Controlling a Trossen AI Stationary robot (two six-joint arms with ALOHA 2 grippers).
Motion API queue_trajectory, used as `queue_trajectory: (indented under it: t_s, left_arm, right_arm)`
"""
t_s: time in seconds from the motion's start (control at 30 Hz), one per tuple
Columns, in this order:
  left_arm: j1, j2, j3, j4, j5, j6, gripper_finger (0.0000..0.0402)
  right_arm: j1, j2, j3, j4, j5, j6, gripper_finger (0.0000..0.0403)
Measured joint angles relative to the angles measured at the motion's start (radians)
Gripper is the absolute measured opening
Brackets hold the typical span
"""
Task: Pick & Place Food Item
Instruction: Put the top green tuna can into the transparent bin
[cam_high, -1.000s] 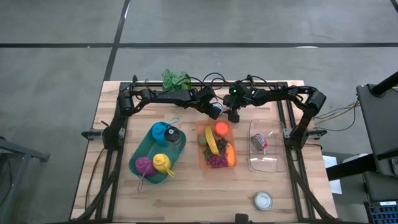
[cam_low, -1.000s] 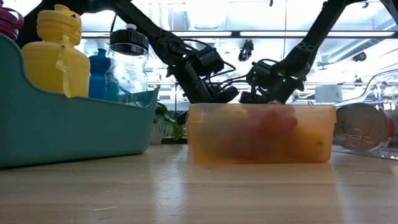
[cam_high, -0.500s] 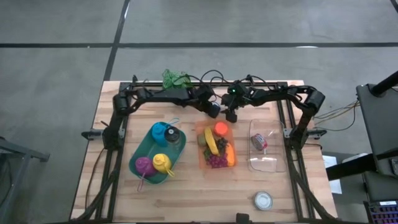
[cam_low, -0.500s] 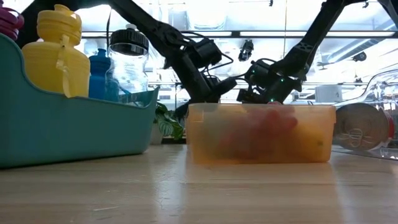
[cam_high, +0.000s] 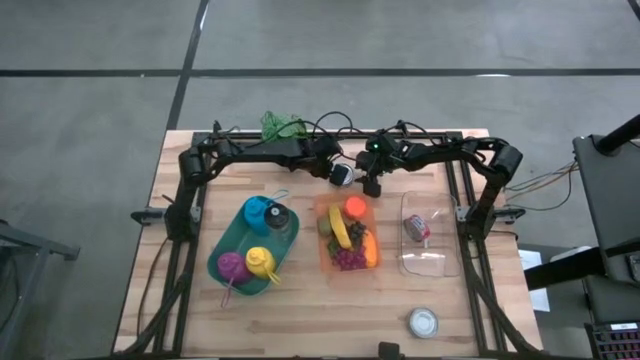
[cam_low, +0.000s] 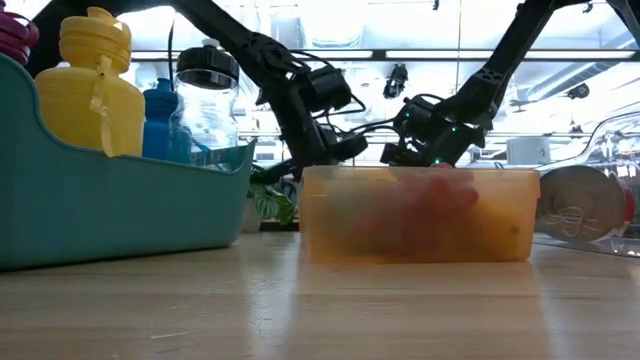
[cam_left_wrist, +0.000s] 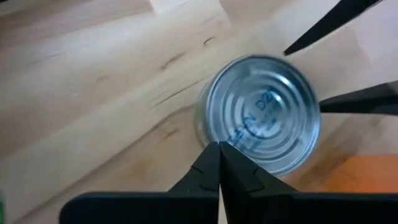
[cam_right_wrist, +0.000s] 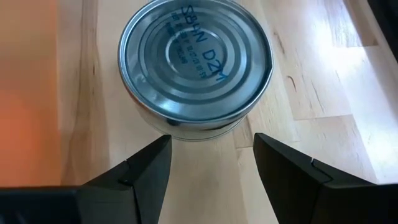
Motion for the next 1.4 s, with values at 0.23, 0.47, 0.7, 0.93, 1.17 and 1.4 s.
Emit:
queue_trajectory:
  t_s: [0.23,0.47,0.7,0.93,1.17,1.4]
  left_arm:
    - [0.014,0.022,-0.071,0.048,0.046,-0.039,0.0002]
    - [0.017,0.024,-0.097,0.138,0.055,-0.048,0.0002]
    - [0.020,0.024,-0.097,0.178,0.058,-0.045,0.0002]
    - [0.023,0.024,-0.097,0.175,0.061,-0.040,0.0002]
    - [0.025,0.024,-0.097,0.174,0.065,-0.038,0.0002]
    - [0.025,0.024,-0.113,0.183,0.079,-0.038,0.0002]
  right_arm:
    - [0.000,0.002,0.002,0.005,0.004,0.010,0.0226]
    - [0.000,0.002,0.005,0.009,0.011,0.014,0.0226]
    - [0.001,0.002,0.005,0.011,0.010,0.005,0.0226]
    - [0.006,0.005,0.003,0.080,-0.013,-0.009,0.0226]
    - [0.006,0.005,0.002,0.095,-0.024,-0.006,0.0226]
    - [0.010,0.003,0.002,0.102,-0.034,-0.005,0.0226]
